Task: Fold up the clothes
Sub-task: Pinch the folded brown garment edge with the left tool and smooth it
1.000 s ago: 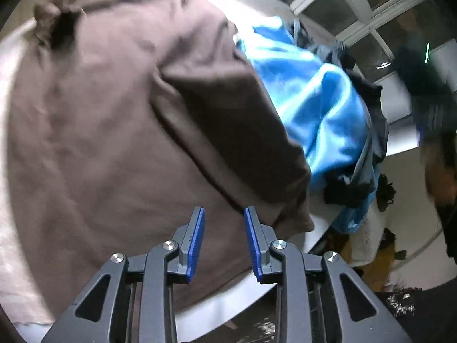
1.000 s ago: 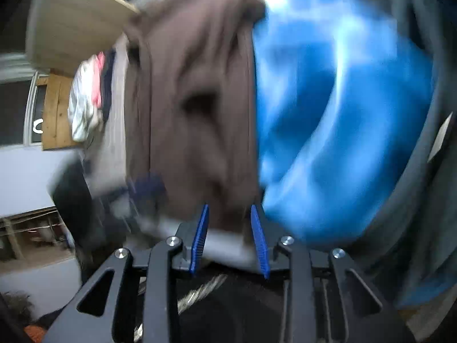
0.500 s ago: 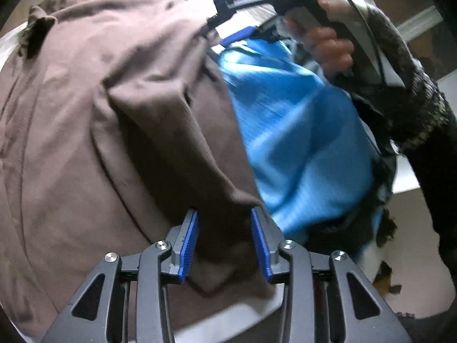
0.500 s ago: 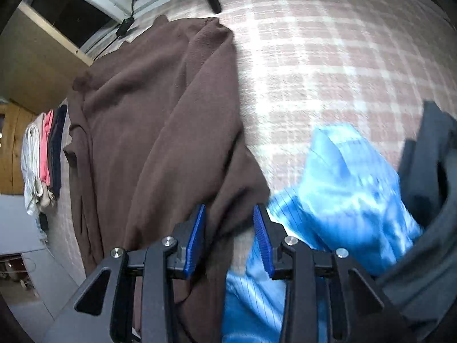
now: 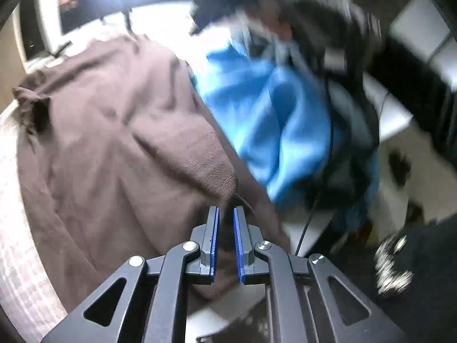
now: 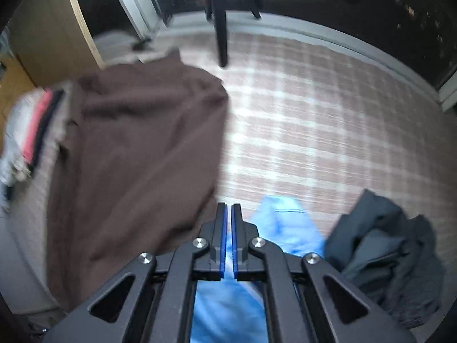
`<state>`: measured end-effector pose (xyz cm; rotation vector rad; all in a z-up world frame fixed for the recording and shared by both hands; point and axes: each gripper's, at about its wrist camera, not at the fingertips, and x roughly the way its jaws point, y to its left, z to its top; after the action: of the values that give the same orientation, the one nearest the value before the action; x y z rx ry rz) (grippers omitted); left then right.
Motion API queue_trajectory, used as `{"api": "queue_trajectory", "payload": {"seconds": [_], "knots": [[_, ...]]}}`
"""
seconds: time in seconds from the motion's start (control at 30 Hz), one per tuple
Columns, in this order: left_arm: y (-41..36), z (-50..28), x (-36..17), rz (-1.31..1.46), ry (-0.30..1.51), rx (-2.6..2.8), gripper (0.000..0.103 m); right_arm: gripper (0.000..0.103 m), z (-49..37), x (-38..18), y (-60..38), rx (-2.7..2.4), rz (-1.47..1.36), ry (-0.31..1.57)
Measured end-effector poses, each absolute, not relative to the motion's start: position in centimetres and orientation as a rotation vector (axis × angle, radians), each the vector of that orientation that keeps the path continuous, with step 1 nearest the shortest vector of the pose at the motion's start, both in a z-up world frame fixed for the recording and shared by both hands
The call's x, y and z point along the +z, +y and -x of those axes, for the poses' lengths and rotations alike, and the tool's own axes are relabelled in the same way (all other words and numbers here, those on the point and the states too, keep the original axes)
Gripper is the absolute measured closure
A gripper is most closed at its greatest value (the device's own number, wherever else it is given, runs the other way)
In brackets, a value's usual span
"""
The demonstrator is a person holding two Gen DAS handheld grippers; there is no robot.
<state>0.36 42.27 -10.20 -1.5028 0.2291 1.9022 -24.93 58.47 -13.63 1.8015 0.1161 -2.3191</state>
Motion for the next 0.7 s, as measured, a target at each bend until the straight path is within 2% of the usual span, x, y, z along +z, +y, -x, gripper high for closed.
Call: {"api": "queue_trajectory", "payload": {"seconds": [0.07,0.1,0.23,0.43,0.6,0.63,0.7], "knots": [[41.5,-1.1,-11.9,1.574,0.221,1.894,0.089,0.098,24.9,-13.1,59.1,-2.337,-1.783,0.17],[40.7,-1.1,-12.5,1.603,0.191,1.918,0.088,0.094,24.7,-12.6,59.0,-2.311,-1.757,0.13],[37.1,0.8,-14.8,1.72,0.143,2.122,0.087,0.067,25.4,-11.8,56.8,-2.275,-1.676,0.066],[36.3,2.5,-17.0,1.751,0.147,2.195,0.083,0.067,30.1,-15.2,52.4,-2.231,-1.835,0.105],[36.1,2.1,-17.6,1.701,0.124,2.164,0.086,0.068,31.4,-18.7,51.0,-2.14,-1.919,0.18],[35.5,2.0,-17.3,1.716,0.106,2.169,0.09,0.068,31.3,-18.2,51.6,-2.155,-1.903,0.163],[34.3,1.2,-15.7,1.682,0.055,2.187,0.09,0.068,31.0,-17.3,52.7,-2.187,-1.865,0.132]]}}
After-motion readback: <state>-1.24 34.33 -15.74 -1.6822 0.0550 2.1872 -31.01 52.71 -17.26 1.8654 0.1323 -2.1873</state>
